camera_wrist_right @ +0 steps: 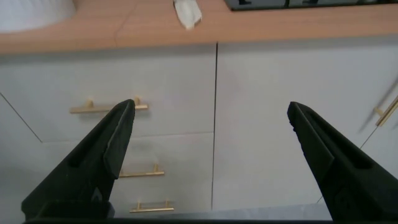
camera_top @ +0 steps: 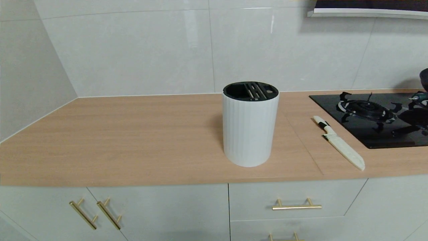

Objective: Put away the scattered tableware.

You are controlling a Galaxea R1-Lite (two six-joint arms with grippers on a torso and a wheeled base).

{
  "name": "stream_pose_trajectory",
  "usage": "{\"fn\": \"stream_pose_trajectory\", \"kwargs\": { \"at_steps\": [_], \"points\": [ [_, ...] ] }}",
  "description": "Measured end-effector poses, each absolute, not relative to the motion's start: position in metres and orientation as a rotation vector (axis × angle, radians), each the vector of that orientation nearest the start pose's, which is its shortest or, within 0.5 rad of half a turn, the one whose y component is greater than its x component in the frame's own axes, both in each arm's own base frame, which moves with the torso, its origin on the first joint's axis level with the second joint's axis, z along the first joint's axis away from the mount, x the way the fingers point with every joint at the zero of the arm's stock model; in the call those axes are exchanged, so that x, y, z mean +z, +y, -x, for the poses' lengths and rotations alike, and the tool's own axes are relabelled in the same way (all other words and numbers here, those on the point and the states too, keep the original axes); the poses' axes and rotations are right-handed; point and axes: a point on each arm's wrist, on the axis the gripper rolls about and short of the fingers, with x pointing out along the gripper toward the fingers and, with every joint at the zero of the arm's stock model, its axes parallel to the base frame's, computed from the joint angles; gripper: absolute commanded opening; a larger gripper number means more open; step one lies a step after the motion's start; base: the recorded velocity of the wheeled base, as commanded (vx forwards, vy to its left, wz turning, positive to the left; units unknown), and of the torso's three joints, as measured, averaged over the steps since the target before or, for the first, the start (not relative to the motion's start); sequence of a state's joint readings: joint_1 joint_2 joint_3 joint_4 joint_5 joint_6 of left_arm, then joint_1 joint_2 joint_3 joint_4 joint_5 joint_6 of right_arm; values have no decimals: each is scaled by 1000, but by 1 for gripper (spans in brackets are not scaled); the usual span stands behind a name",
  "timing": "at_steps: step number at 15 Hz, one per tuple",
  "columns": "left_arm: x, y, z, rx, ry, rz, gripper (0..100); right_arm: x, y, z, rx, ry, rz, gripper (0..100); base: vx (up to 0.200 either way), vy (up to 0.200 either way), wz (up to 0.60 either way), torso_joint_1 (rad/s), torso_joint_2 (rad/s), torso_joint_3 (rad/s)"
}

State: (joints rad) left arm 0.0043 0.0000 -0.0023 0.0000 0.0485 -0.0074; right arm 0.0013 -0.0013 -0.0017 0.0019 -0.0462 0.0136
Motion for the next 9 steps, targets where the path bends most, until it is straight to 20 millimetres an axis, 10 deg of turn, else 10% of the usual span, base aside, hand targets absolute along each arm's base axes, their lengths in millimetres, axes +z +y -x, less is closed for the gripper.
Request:
{"fn": "stream_pose_trajectory", "kwargs": {
  "at_steps": [9],
  "points": [
    [76,1,23,53,-2,7,100,76,-1,23,-44,-1,-14,100,0,0,0,227,-534,-310]
  ]
}}
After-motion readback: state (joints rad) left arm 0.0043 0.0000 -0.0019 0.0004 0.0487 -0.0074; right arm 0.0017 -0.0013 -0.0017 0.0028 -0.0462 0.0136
